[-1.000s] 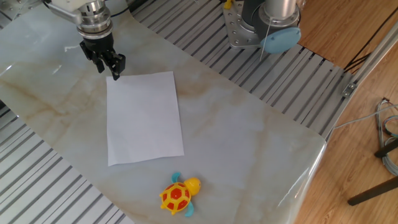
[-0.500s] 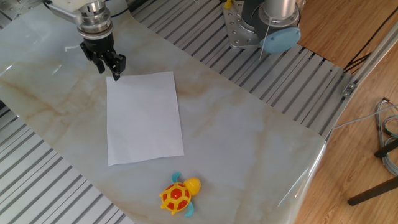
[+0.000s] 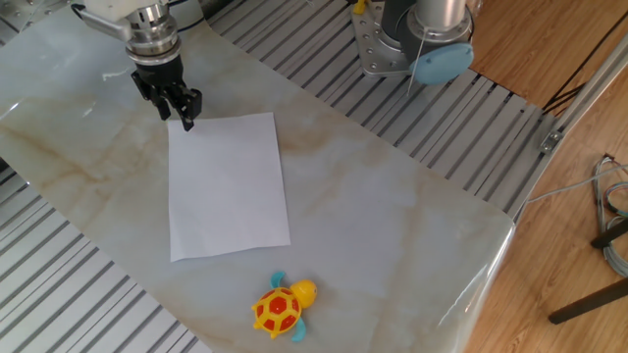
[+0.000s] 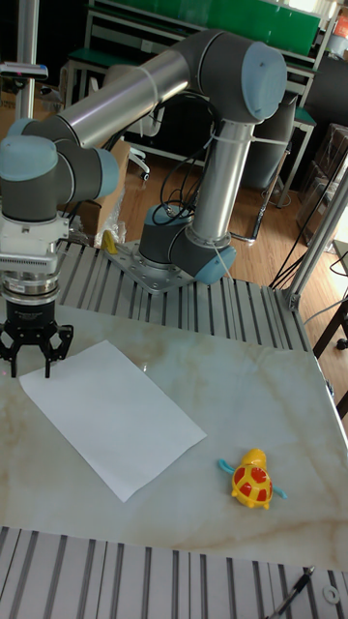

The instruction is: Flip over and spread out the paper that is laid flat on the table

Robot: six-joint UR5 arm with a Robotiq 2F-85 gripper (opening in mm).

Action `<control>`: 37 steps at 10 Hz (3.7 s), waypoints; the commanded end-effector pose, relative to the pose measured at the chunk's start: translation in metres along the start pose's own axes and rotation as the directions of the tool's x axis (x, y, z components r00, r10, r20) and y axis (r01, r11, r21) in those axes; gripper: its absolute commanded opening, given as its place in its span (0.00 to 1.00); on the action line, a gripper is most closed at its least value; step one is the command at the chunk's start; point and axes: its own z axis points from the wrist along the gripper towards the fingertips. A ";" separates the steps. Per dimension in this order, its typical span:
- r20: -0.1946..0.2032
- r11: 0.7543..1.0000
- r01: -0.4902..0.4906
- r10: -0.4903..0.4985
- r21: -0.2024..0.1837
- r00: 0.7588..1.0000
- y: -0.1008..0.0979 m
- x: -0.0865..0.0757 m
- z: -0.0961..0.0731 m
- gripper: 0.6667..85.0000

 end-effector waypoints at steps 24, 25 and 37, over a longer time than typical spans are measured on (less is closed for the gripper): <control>0.033 1.000 0.011 -0.011 -0.007 0.999 0.000 -0.007 0.007 0.59; 0.032 1.000 0.005 -0.005 -0.006 0.999 0.003 -0.007 0.007 0.59; 0.015 0.998 -0.051 0.051 0.021 0.999 0.005 -0.006 -0.004 0.01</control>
